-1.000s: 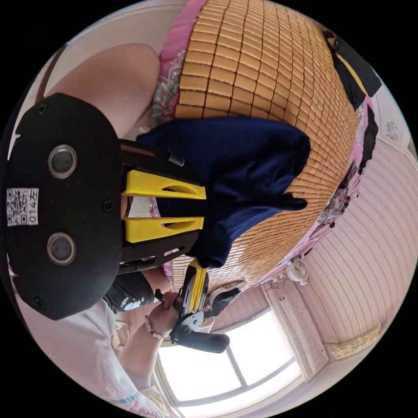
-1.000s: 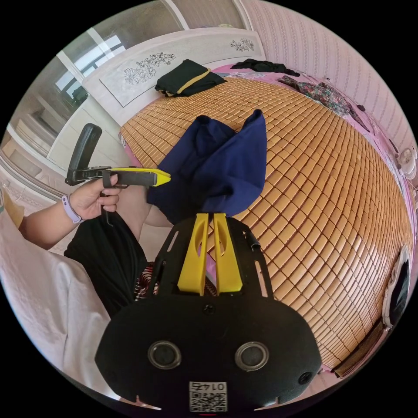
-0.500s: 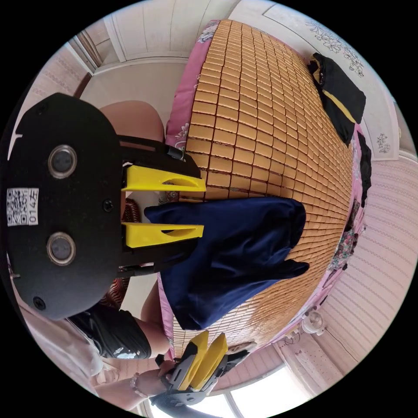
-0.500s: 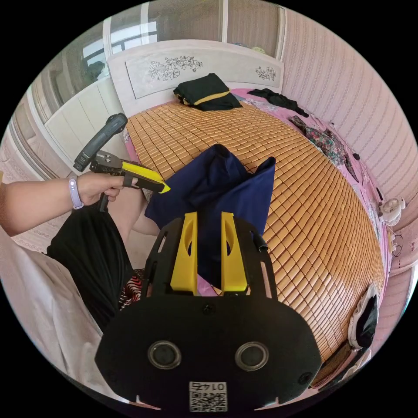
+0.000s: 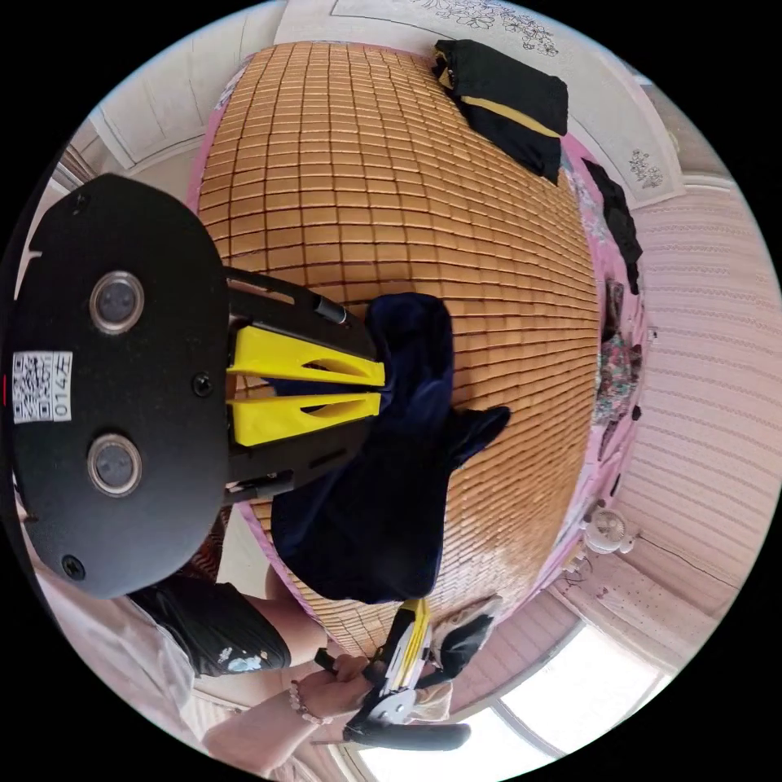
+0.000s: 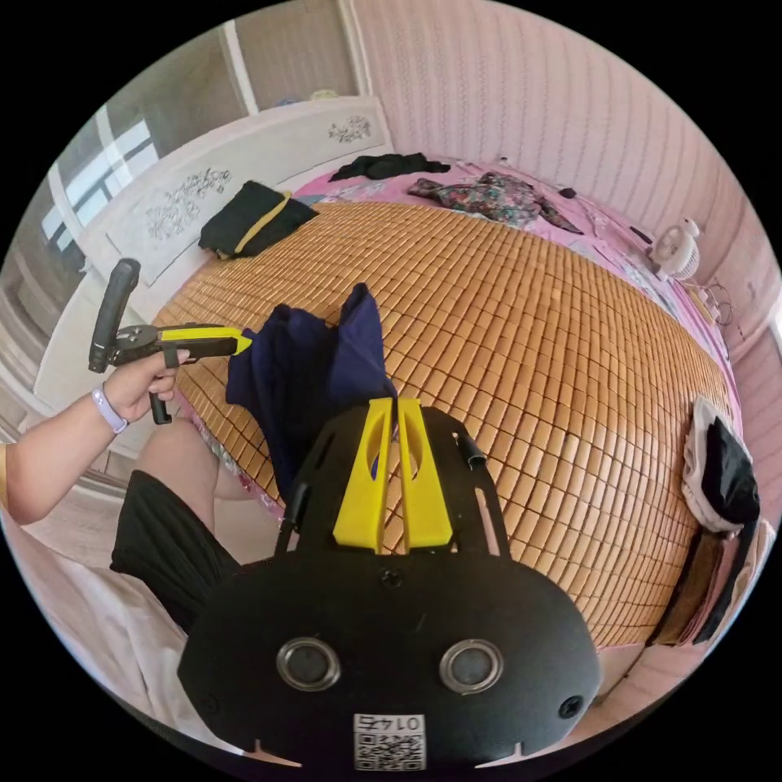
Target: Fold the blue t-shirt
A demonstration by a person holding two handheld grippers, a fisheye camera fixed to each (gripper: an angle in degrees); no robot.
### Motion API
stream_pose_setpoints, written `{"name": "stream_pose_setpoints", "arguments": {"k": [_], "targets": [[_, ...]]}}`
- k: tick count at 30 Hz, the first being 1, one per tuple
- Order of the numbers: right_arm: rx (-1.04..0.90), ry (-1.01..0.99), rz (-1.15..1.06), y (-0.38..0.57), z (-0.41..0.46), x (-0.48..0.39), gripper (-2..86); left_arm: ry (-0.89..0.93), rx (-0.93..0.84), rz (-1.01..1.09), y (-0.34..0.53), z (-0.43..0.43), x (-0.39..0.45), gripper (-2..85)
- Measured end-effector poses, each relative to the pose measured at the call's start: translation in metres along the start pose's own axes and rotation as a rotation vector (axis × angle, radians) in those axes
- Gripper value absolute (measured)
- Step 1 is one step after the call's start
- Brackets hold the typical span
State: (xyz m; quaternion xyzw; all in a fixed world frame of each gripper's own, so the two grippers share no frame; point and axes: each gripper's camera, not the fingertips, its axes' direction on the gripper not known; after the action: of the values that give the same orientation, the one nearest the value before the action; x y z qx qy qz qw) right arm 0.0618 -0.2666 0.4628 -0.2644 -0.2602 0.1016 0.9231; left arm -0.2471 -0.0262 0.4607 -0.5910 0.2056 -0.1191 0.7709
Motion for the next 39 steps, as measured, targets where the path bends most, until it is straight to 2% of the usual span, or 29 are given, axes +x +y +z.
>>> {"name": "stream_pose_setpoints", "arguments": {"k": [3, 6, 9, 14, 17, 20, 23, 26, 31, 34, 39], "targets": [[0.008, -0.032, 0.189, 0.042, -0.017, 0.053, 1.5, 0.109, 0.067, -0.101, -0.008, -0.011, -0.009, 0.7], [-0.070, -0.132, 0.304, 0.083, -0.014, 0.083, 1.7, 0.185, 0.009, -0.218, 0.012, 0.002, -0.021, 2.4], [-0.074, -0.083, 0.326, 0.105, -0.026, 0.094, 4.2, 0.147, -0.069, -0.263, 0.044, 0.010, -0.024, 4.2], [-0.097, -0.073, 0.392, 0.109, -0.037, 0.118, 8.3, 0.149, -0.101, -0.313, 0.087, -0.001, -0.019, 6.9], [-0.100, -0.025, 0.383, 0.103, -0.039, 0.125, 9.0, 0.190, -0.152, -0.229, 0.104, -0.002, 0.004, 8.6], [-0.154, 0.002, 0.367, 0.098, -0.034, 0.126, 8.5, 0.069, -0.154, -0.098, 0.113, -0.004, 0.037, 10.2], [-0.212, 0.016, 0.329, 0.097, -0.034, 0.122, 8.0, -0.062, -0.140, 0.022, 0.115, -0.003, 0.066, 7.1], [-0.199, 0.057, 0.326, 0.105, -0.046, 0.122, 6.5, -0.136, -0.222, 0.042, 0.117, 0.010, 0.081, 4.0], [-0.114, -0.148, 0.414, 0.124, -0.093, 0.143, 2.7, -0.014, -0.245, 0.034, 0.128, 0.002, 0.093, 0.6], [-0.047, -0.300, 0.447, 0.130, -0.128, 0.156, 1.4, 0.099, -0.159, 0.013, 0.140, -0.031, 0.090, 0.2], [0.087, -0.399, 0.400, 0.122, -0.203, 0.157, 1.0, 0.255, 0.042, 0.033, 0.151, -0.133, 0.085, -0.6]]}}
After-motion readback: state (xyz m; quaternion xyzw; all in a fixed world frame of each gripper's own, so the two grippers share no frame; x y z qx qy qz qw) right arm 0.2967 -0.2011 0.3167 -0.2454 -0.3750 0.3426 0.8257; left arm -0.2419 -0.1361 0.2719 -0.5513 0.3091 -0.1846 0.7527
